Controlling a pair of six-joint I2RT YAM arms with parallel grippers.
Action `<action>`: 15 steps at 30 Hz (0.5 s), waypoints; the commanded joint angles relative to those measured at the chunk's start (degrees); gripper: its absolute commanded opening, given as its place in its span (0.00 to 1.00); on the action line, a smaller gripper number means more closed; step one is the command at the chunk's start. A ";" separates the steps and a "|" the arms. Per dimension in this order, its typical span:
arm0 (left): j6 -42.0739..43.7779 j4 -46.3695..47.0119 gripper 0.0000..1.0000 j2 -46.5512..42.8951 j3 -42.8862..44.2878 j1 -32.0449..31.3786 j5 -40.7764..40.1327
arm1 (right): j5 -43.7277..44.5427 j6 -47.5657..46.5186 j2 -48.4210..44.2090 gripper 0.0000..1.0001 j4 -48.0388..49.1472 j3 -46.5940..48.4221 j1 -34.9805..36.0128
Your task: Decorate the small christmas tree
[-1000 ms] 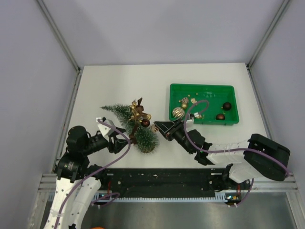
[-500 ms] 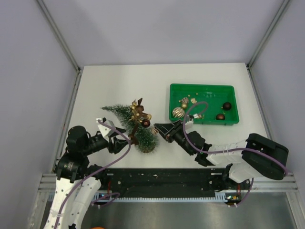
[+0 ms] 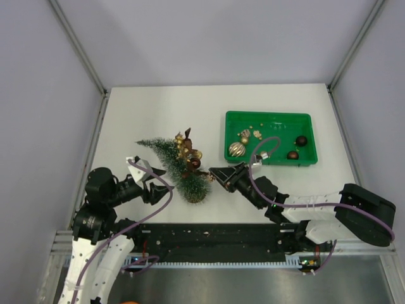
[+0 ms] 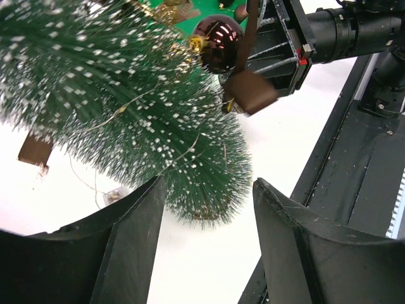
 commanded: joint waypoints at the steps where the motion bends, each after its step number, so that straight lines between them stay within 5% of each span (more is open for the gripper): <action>1: 0.58 0.22 0.63 -3.02 2.14 0.10 -0.16 | 0.45 -1.99 -0.99 0.28 -0.91 1.75 0.78; 15: 0.84 -0.39 0.64 -3.55 2.41 0.10 -0.52 | 0.36 -3.66 -3.27 0.49 -6.01 2.54 0.78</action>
